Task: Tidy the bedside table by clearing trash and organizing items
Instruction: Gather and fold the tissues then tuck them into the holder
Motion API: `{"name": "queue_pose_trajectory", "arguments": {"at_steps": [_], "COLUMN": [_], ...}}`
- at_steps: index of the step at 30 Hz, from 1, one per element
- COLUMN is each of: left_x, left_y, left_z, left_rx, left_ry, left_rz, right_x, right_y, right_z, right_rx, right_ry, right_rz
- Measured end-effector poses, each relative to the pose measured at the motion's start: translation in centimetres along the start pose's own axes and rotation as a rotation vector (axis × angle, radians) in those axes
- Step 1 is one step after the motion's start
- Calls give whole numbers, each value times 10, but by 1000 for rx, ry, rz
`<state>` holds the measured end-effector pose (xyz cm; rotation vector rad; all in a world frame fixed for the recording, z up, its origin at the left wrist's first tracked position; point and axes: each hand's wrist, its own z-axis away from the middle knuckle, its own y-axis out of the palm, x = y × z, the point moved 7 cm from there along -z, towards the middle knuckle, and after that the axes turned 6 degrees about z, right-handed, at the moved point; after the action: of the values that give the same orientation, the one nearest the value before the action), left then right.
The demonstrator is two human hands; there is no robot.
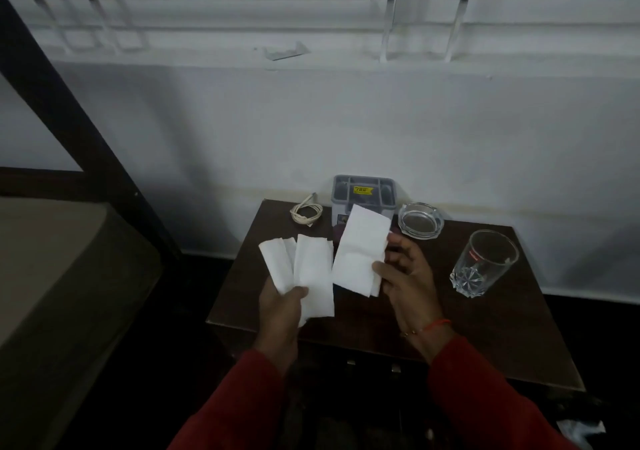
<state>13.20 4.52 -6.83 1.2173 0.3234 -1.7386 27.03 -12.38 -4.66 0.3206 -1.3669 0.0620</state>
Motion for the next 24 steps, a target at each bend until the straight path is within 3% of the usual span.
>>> {"name": "queue_pose_trajectory", "arguments": {"at_steps": [2, 7, 12, 18, 21, 24], "left_x": [2, 4, 1, 16, 18, 13], "left_y": [4, 25, 19, 11, 14, 11], "left_z": [0, 10, 5, 0, -4, -4], "left_rx": [16, 127, 6, -46, 30, 17], "left_ry": [-5, -36, 22, -88, -133, -126], "left_rz": [40, 186, 159, 129, 174, 181], "right_x": [2, -5, -16, 12, 13, 20], "right_y": [10, 28, 30, 43, 47, 46], "right_z": [6, 19, 22, 42, 46, 44], "right_rx": [74, 187, 217, 417, 453, 421], "right_ry": [9, -104, -4, -575, -661, -595], "right_rz": [-64, 266, 327, 809, 884, 706]}}
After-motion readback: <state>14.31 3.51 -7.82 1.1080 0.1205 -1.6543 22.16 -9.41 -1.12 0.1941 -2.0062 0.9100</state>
